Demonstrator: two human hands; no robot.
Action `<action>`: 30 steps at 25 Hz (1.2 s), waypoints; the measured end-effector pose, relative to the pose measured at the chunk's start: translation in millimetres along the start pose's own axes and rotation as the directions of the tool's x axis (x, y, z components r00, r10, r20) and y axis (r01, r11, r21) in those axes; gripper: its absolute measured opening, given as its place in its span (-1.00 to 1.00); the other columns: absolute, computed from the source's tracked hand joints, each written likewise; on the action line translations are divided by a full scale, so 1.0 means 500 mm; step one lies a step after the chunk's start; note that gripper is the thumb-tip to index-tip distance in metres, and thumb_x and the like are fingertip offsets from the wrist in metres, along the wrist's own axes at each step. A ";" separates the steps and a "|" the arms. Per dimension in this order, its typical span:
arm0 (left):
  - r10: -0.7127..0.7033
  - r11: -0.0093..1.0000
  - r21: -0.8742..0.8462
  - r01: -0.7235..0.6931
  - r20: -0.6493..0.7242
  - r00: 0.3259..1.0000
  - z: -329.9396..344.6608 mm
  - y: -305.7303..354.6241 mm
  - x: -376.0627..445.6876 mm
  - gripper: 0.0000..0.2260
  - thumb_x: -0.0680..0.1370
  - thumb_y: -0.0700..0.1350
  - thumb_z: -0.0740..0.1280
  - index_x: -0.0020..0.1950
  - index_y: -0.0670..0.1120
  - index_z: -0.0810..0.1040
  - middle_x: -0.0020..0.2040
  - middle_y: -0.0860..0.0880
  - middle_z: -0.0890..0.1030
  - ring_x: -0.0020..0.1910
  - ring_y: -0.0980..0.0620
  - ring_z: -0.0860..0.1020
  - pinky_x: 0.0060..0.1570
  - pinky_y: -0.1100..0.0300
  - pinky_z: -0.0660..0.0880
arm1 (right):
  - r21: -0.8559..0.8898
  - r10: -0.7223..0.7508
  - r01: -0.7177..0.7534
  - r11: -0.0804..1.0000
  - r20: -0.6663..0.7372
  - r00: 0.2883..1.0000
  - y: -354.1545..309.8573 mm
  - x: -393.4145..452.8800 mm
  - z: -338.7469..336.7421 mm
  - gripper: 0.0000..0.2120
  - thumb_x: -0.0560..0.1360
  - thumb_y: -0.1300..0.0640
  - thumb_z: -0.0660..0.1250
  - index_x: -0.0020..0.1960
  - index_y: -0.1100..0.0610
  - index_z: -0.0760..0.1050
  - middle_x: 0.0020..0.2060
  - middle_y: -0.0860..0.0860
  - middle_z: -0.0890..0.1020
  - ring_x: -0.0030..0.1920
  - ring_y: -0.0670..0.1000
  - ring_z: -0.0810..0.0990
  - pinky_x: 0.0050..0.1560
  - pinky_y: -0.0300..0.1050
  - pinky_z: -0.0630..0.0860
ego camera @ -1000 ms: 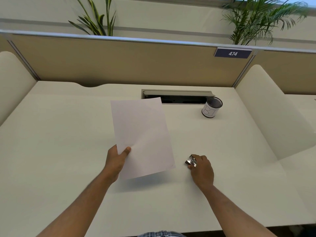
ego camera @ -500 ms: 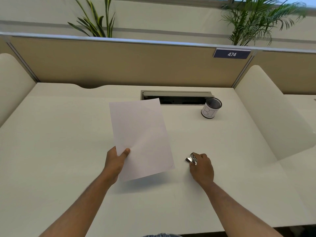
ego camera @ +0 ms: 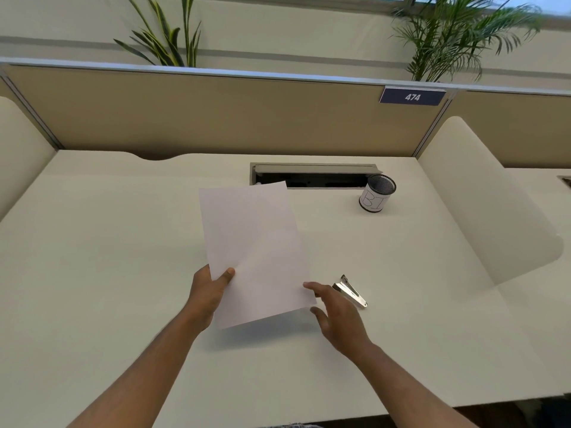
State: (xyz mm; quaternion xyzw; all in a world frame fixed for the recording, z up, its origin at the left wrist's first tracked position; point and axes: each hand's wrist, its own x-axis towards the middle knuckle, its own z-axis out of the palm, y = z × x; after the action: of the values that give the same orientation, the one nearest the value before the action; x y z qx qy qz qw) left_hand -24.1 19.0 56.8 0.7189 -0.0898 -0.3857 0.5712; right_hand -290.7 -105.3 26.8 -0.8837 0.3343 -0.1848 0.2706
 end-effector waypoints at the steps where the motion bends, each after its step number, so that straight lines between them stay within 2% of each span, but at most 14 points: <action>1: -0.004 1.000 0.000 0.004 0.005 1.000 0.001 0.001 0.000 -0.69 0.59 -0.11 0.38 0.32 -0.13 0.54 0.16 -0.10 0.67 0.11 -0.19 0.63 0.20 -0.18 0.54 | 0.005 0.008 -0.008 1.000 -0.018 1.000 0.001 0.001 0.001 -0.46 0.47 0.30 0.47 0.32 -0.16 0.49 0.06 -0.57 0.50 0.06 -0.51 0.47 0.02 -0.49 0.45; 3: -0.013 1.000 -0.005 0.013 0.011 1.000 0.000 0.002 0.002 -0.69 0.59 -0.11 0.39 0.31 -0.13 0.55 0.15 -0.10 0.68 0.12 -0.19 0.63 0.20 -0.18 0.54 | 0.020 -0.026 0.027 0.999 -0.084 0.996 0.003 0.004 0.002 -0.61 0.46 0.30 0.49 0.17 -0.09 0.57 -0.04 -0.48 0.57 -0.01 -0.51 0.48 0.01 -0.38 0.51; 6: -0.054 0.998 -0.028 0.055 0.015 0.998 -0.002 0.009 -0.001 -0.73 0.59 -0.13 0.38 0.28 -0.11 0.55 0.14 -0.10 0.67 0.12 -0.20 0.63 0.20 -0.18 0.54 | 0.072 -0.076 0.088 0.993 -0.158 0.984 0.004 0.011 -0.006 -0.75 0.47 0.32 0.48 0.03 0.00 0.65 -0.07 -0.23 0.71 -0.05 -0.32 0.62 -0.02 -0.20 0.61; 9: -0.136 0.988 -0.065 0.138 0.035 0.990 -0.014 0.019 0.006 -0.81 0.60 -0.18 0.37 0.21 -0.12 0.56 0.14 -0.14 0.67 0.09 -0.20 0.63 0.18 -0.13 0.54 | 0.147 -0.086 0.117 0.982 -0.200 0.976 -0.012 0.024 -0.021 -0.77 0.46 0.36 0.49 -0.02 0.05 0.68 -0.12 -0.14 0.74 -0.09 -0.29 0.65 -0.07 -0.24 0.61; 11: -0.165 0.985 -0.043 0.167 0.052 0.985 -0.024 0.025 0.011 -0.81 0.59 -0.18 0.37 0.20 -0.16 0.58 0.18 -0.17 0.67 0.08 -0.20 0.64 0.15 -0.10 0.54 | 0.189 -0.079 0.121 0.974 -0.216 0.973 -0.034 0.041 -0.033 -0.80 0.46 0.35 0.49 -0.06 0.07 0.68 -0.14 -0.11 0.70 -0.14 -0.21 0.65 -0.16 -0.33 0.53; 14: -0.134 0.987 0.098 0.131 0.024 0.991 -0.032 0.041 0.018 -0.54 0.56 -0.08 0.43 0.40 -0.20 0.45 0.35 -0.17 0.55 0.21 -0.19 0.58 0.16 -0.03 0.53 | 0.285 -0.010 0.080 0.955 -0.238 0.971 -0.065 0.072 -0.051 -0.85 0.46 0.32 0.50 -0.09 0.08 0.67 -0.08 -0.05 0.63 -0.09 -0.09 0.64 -0.20 -0.39 0.45; 16: -0.145 0.984 0.115 0.138 0.052 0.988 -0.034 0.064 0.018 -0.31 0.53 0.02 0.45 0.56 -0.14 0.23 0.51 -0.15 0.36 0.40 -0.19 0.44 0.35 -0.08 0.44 | 0.346 0.022 0.069 0.936 -0.252 0.967 -0.081 0.090 -0.060 -0.90 0.48 0.24 0.48 -0.07 0.07 0.67 -0.01 -0.08 0.64 0.03 -0.05 0.65 -0.13 -0.27 0.52; 17: -0.140 0.981 0.144 0.129 0.070 0.988 -0.037 0.079 0.016 -0.26 0.53 0.07 0.44 0.59 -0.11 0.18 0.55 -0.14 0.30 0.46 -0.19 0.38 0.40 -0.11 0.39 | 0.387 0.045 0.056 0.920 -0.246 0.968 -0.087 0.096 -0.064 -0.92 0.50 0.22 0.46 -0.07 0.06 0.66 -0.01 -0.11 0.67 0.05 -0.04 0.67 -0.08 -0.19 0.55; 18: -0.110 0.974 0.209 0.090 0.086 0.990 -0.040 0.099 0.012 -0.27 0.53 0.11 0.43 0.58 -0.09 0.20 0.56 -0.13 0.29 0.48 -0.18 0.36 0.43 -0.12 0.36 | 0.440 0.082 0.026 0.898 -0.226 0.971 -0.095 0.102 -0.069 -0.91 0.52 0.22 0.44 -0.07 0.04 0.66 -0.04 -0.13 0.70 0.03 -0.04 0.68 -0.05 -0.14 0.57; 20: 0.018 0.917 0.394 -0.060 0.110 0.994 -0.042 0.145 -0.002 -0.45 0.56 0.13 0.37 0.47 -0.09 0.41 0.48 -0.09 0.43 0.42 -0.12 0.43 0.39 -0.04 0.38 | 0.537 0.167 -0.055 0.842 -0.164 0.972 -0.109 0.111 -0.080 -0.86 0.54 0.24 0.44 -0.08 0.00 0.66 -0.12 -0.14 0.74 -0.06 -0.08 0.69 -0.02 -0.19 0.57; 23: 0.218 0.786 0.534 -0.313 0.234 0.947 -0.022 0.217 -0.055 -0.72 0.61 0.07 0.32 0.18 -0.06 0.67 0.16 0.04 0.69 0.16 0.06 0.62 0.22 0.06 0.51 | 0.626 0.211 -0.094 0.774 -0.114 0.971 -0.127 0.119 -0.088 -0.87 0.53 0.23 0.48 -0.07 0.01 0.69 -0.10 -0.12 0.76 -0.08 -0.12 0.71 -0.01 -0.27 0.58; 25: 0.297 0.694 0.562 -0.451 0.347 0.890 0.008 0.240 -0.101 -0.78 0.60 0.04 0.34 0.11 -0.01 0.70 0.02 0.10 0.73 0.01 0.18 0.66 0.13 0.13 0.58 | 0.701 0.246 -0.119 0.703 -0.081 0.966 -0.139 0.123 -0.091 -0.91 0.49 0.24 0.52 -0.04 0.09 0.71 -0.08 -0.04 0.78 -0.03 -0.04 0.74 0.05 -0.18 0.62; 27: 0.372 0.627 0.548 -0.554 0.415 0.831 0.041 0.232 -0.133 -0.81 0.58 0.01 0.38 0.14 0.01 0.70 0.03 0.11 0.72 -0.01 0.21 0.66 0.10 0.22 0.59 | 0.770 0.281 -0.135 0.624 -0.060 0.958 -0.155 0.123 -0.095 -0.88 0.45 0.28 0.55 -0.02 0.17 0.72 -0.06 0.03 0.79 -0.01 0.01 0.75 0.09 -0.11 0.65; 30: 0.465 0.624 0.482 -0.615 0.403 0.788 0.083 0.199 -0.160 -0.83 0.56 -0.02 0.41 0.12 0.02 0.69 0.01 0.13 0.72 -0.01 0.22 0.65 0.07 0.29 0.57 | 0.847 0.308 -0.140 0.513 -0.030 0.951 -0.179 0.115 -0.102 -0.82 0.37 0.27 0.59 -0.03 0.16 0.73 -0.10 0.09 0.79 -0.05 0.02 0.75 0.03 -0.13 0.65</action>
State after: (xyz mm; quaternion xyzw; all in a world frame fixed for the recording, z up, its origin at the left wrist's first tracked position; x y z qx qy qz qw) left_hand -75.1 0.2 179.5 0.7459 -0.4862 -0.2304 0.3927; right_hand -232.0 -107.1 129.2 -0.5760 0.3396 -0.3622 0.6494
